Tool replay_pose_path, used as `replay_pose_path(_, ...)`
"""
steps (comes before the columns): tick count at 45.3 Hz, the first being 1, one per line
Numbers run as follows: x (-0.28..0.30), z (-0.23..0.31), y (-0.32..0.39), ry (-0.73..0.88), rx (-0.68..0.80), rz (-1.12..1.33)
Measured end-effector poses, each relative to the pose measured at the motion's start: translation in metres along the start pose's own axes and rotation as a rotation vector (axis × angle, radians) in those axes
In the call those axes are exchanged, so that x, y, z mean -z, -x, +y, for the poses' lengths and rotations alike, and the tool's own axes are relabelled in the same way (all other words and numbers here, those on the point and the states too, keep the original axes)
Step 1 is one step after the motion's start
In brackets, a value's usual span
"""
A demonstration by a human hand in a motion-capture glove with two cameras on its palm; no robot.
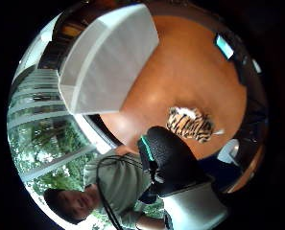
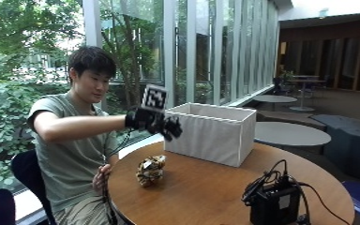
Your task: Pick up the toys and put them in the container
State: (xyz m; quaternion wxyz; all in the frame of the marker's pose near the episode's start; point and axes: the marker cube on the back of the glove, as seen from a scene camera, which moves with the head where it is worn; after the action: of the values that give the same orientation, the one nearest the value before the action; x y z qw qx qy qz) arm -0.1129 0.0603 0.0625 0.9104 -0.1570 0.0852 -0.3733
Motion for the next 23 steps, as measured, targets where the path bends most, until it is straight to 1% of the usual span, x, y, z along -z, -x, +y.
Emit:
replay_pose_path(1, -0.015, 0.002, -0.004, 0.017, -0.009, 0.014)
replay_pose_path(2, -0.029, 0.001, -0.007, 0.03, -0.052, 0.017)
replay_pose_path(3, -0.045, -0.002, -0.009, 0.04, -0.131, 0.006)
replay_pose_path(6, -0.113, -0.015, -0.015, 0.074, -0.463, -0.116)
replay_pose_path(7, -0.134, -0.019, -0.014, 0.081, -0.517, -0.169)
replay_pose_path(8, -0.15, -0.021, -0.01, 0.077, -0.528, -0.214)
replay_pose_path(9, -0.162, -0.022, -0.004, 0.057, -0.508, -0.248)
replay_pose_path(12, -0.181, -0.025, 0.021, -0.062, -0.411, -0.271)
replay_pose_path(16, -0.188, -0.028, 0.034, -0.16, -0.383, -0.214)
replay_pose_path(23, -0.188, -0.033, 0.038, -0.217, -0.383, -0.158)
